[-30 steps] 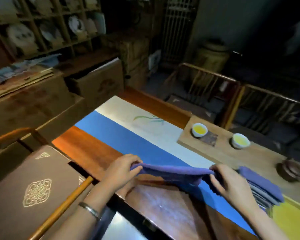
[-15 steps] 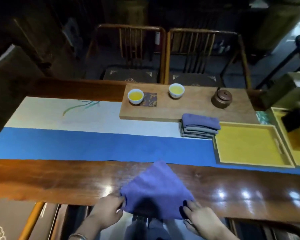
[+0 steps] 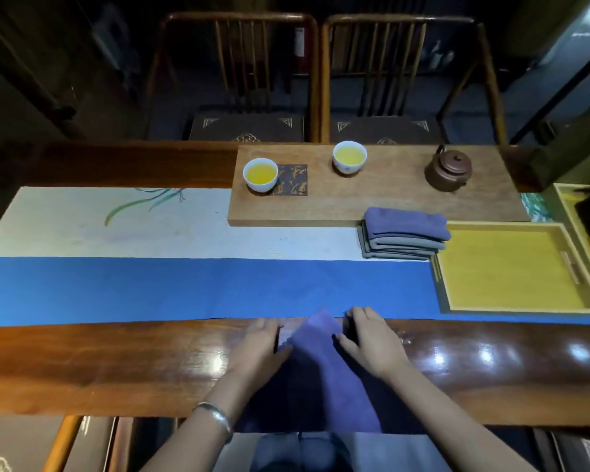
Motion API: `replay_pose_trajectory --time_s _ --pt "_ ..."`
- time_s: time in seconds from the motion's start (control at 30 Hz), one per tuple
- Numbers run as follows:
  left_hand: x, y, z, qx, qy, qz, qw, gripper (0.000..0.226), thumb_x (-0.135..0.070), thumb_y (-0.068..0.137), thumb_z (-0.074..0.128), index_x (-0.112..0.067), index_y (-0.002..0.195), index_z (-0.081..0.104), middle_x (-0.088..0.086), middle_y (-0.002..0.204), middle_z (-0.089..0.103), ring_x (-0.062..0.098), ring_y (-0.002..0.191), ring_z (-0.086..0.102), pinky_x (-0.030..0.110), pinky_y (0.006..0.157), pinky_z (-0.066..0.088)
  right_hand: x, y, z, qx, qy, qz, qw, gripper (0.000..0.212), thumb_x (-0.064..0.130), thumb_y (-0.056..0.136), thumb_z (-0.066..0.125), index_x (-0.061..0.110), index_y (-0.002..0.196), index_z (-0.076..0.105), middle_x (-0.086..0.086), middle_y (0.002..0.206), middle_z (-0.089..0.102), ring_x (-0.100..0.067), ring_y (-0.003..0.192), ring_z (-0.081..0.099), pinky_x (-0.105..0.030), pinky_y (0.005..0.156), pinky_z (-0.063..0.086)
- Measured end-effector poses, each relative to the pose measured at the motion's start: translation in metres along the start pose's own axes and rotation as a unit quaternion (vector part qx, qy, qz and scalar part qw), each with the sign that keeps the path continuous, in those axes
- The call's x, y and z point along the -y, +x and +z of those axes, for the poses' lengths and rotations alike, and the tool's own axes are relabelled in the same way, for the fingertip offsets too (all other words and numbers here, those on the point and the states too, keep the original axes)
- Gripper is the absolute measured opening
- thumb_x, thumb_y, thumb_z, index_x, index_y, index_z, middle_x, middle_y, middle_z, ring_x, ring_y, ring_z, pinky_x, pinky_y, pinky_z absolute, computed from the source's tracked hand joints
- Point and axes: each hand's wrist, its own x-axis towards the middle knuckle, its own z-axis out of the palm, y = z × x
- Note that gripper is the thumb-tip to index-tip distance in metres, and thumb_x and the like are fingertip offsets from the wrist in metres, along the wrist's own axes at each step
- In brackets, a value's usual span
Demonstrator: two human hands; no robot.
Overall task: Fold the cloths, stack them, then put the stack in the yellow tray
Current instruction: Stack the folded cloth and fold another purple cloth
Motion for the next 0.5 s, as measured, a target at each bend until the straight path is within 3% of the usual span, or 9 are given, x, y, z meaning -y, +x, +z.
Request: replay_pose_trajectory --time_s 0.1,0.2,0.33,0.43,0.5 --pt "-0.014 0.015 0.011 0.011 -0.014 0.023 1.000 0.034 -0.034 0.083 0.060 -0.019 0.111 0.050 0.003 0.111 0.057 0.024 0.105 0.056 0.040 0.089 0.045 0.014 0.021 0.008 0.029 0.002 0.014 0.999 0.049 0.041 0.086 0.059 0.010 0.122 0.045 -0.011 0.119 0.050 -0.029 0.115 0.047 -0.037 0.090 0.044" --pt "-0.023 0.017 0.022 0.024 -0.058 0.064 0.996 0.026 -0.027 0.083 0.058 -0.013 0.104 0.050 0.008 0.103 0.062 0.027 0.097 0.058 0.032 0.079 0.043 0.025 0.027 0.017 0.015 0.012 0.018 1.000 0.031 0.023 0.085 0.055 0.006 0.109 0.047 -0.016 0.111 0.053 -0.033 0.106 0.050 -0.038 0.084 0.041" --pt "-0.018 0.015 0.028 0.019 -0.027 0.060 0.998 0.020 -0.031 0.089 0.056 -0.013 0.098 0.056 0.008 0.101 0.064 0.025 0.098 0.056 0.032 0.079 0.039 0.027 0.018 0.026 -0.036 0.038 0.011 0.999 0.014 0.014 0.088 0.050 0.004 0.097 0.055 -0.017 0.102 0.052 -0.033 0.100 0.049 -0.038 0.082 0.039" --pt "-0.014 0.013 0.030 0.039 -0.073 0.025 0.996 0.026 -0.039 0.094 0.048 -0.015 0.090 0.058 0.005 0.097 0.065 0.021 0.093 0.058 0.033 0.080 0.044 0.025 0.010 0.023 -0.049 0.084 -0.016 0.995 0.011 0.013 0.089 0.051 0.004 0.095 0.054 -0.015 0.099 0.054 -0.032 0.096 0.050 -0.039 0.083 0.039" --pt "-0.014 0.014 0.026 0.037 -0.188 -0.046 0.980 0.031 -0.034 0.099 0.042 -0.012 0.090 0.061 0.005 0.099 0.067 0.022 0.094 0.059 0.034 0.087 0.045 0.025 0.003 0.019 -0.042 0.119 -0.035 0.991 0.006 0.012 0.089 0.050 0.007 0.091 0.052 -0.012 0.094 0.058 -0.030 0.091 0.052 -0.040 0.080 0.041"
